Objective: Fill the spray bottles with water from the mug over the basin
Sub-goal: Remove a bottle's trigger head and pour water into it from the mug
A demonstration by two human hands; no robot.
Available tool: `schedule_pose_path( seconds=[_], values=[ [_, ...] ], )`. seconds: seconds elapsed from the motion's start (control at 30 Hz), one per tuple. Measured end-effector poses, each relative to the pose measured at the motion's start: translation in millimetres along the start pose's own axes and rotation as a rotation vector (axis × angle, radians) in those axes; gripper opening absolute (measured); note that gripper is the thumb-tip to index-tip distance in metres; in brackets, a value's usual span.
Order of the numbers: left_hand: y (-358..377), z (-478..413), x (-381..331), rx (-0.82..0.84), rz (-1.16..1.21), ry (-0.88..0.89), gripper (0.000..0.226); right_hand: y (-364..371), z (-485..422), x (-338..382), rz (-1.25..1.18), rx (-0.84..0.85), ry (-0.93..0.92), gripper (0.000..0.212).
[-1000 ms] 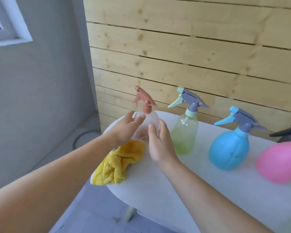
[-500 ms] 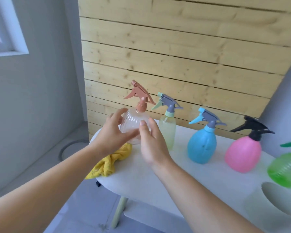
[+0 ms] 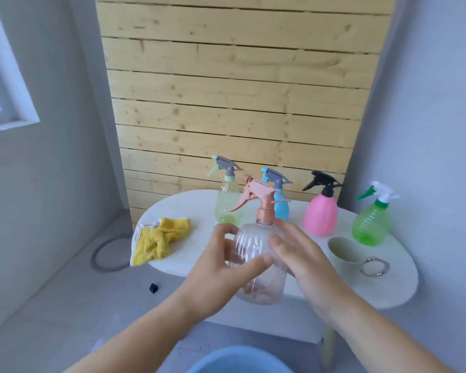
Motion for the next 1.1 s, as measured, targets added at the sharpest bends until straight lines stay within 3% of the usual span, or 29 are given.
schedule_pose_path(
  seconds=[0.2, 0.37, 0.5, 0.6, 0.83, 0.93, 1.1],
  values=[
    [44.2, 44.4, 9.2, 0.108, 0.031, -0.091, 0.053, -25.9, 35.4, -17.3, -0.164, -0.099, 0.056, 0.027],
    [51.2, 51.4, 23.2, 0.116, 0.076, -0.192, 0.046, -2.6, 57.7, -45.9, -0.266, 0.159, 0.172, 0.039],
    [55.8, 44.5, 21.1, 0.169, 0.163, -0.282, 0.036, -1.7, 59.8, -53.4, -0.260, 0.188, 0.157, 0.047],
    [52.4, 25.5, 21.9, 0.179, 0.226, -0.282, 0.048, 1.0, 59.5, -59.0, -0.218, 0.219, 0.142, 0.047],
    [44.7, 2.8, 36.9, 0.028, 0.496, -0.282, 0.037, 2.9, 51.2, -84.4, -0.223, 0.110, 0.248, 0.084],
    [40.2, -0.1, 38.7, -0.026, 0.578, -0.276, 0.031, 12.3, 47.6, -87.5, -0.224, 0.162, 0.263, 0.084],
    [32.2, 1.8, 46.8, -0.120, 0.492, -0.300, 0.048, 13.0, 46.3, -92.9, -0.105, 0.100, 0.242, 0.071]
  ],
)
Point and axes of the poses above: each hand's wrist, its own z-axis away from the middle knuckle, its own y-axis out of the palm, x = y × z, the point moved 10 cm from there along -z, towards the middle knuckle, and after that the axes turned 2 degrees about -x, right-handed, at the moved point
